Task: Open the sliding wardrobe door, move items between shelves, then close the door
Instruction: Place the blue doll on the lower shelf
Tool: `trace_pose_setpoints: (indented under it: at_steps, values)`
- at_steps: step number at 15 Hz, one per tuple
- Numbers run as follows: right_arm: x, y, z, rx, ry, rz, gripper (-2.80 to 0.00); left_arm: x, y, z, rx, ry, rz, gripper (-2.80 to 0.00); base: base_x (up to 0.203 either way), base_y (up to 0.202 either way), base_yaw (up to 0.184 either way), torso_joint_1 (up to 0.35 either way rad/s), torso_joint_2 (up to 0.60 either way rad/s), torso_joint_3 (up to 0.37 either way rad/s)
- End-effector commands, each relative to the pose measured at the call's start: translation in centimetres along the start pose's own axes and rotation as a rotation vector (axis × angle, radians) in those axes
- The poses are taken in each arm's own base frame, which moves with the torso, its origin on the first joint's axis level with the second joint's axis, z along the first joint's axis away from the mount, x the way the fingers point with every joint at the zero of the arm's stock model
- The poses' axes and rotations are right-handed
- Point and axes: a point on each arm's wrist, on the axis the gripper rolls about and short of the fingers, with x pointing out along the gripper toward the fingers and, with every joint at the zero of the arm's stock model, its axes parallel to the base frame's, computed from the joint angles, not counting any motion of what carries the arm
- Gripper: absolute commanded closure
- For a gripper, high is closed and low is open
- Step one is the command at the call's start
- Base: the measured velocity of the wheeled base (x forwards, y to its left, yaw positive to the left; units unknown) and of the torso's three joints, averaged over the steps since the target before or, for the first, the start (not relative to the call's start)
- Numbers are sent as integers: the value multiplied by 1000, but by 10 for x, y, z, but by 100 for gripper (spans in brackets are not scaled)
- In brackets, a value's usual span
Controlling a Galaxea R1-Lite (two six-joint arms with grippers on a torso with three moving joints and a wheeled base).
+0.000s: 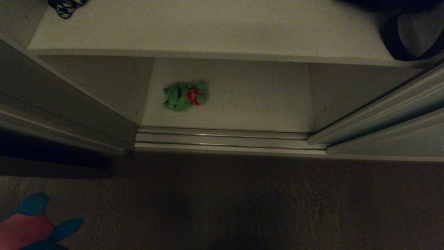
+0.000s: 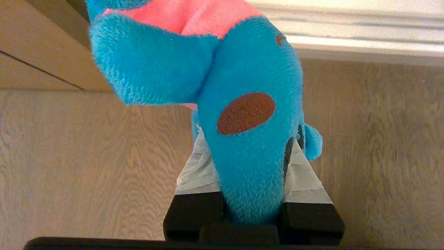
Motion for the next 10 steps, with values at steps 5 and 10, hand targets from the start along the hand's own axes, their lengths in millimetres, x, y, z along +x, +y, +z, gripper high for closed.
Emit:
trace_pose_setpoints:
  at_steps: [5, 10]
  values:
    - [0, 0, 0, 0, 1, 1, 0, 0, 0, 0, 0, 1, 0, 0, 0, 0, 0, 3, 5, -196]
    - [0, 0, 0, 0, -1, 2, 0, 1, 0, 0, 0, -11, 0, 0, 0, 0, 0, 3, 4, -108]
